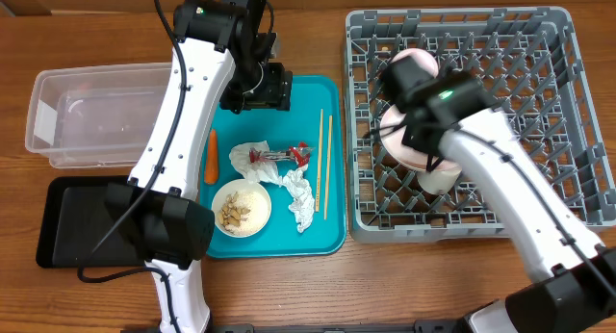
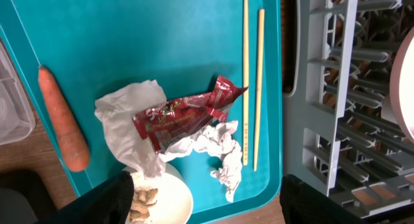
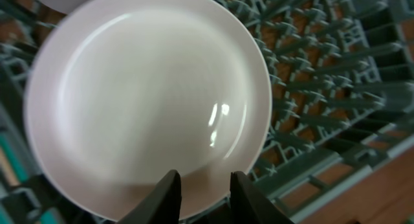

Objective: Sort waste into correct bins and load items into the dishwasher

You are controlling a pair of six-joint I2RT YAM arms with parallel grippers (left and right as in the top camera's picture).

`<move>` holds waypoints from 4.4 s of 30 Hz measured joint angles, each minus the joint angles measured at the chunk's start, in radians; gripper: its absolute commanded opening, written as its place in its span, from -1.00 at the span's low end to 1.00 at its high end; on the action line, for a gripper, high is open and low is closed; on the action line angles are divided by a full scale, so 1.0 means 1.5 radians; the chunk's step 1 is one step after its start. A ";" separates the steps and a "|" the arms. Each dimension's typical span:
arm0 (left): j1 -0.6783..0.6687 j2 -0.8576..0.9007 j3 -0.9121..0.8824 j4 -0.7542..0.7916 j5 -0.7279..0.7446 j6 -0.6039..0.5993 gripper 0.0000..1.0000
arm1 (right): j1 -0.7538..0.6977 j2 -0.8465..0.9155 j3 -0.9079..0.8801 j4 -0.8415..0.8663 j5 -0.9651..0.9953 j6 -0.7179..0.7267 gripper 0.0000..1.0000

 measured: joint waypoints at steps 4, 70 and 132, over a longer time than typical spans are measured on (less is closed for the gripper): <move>0.000 0.000 0.000 -0.006 -0.002 0.000 0.50 | -0.113 0.000 0.048 0.050 -0.124 -0.106 -0.28; 0.000 0.000 0.000 0.012 -0.035 0.000 0.49 | -0.019 -0.116 0.144 -0.141 0.160 -0.040 -0.92; 0.030 0.000 0.000 0.015 -0.065 0.000 0.50 | 0.184 -0.056 -0.190 0.037 0.444 0.047 -0.92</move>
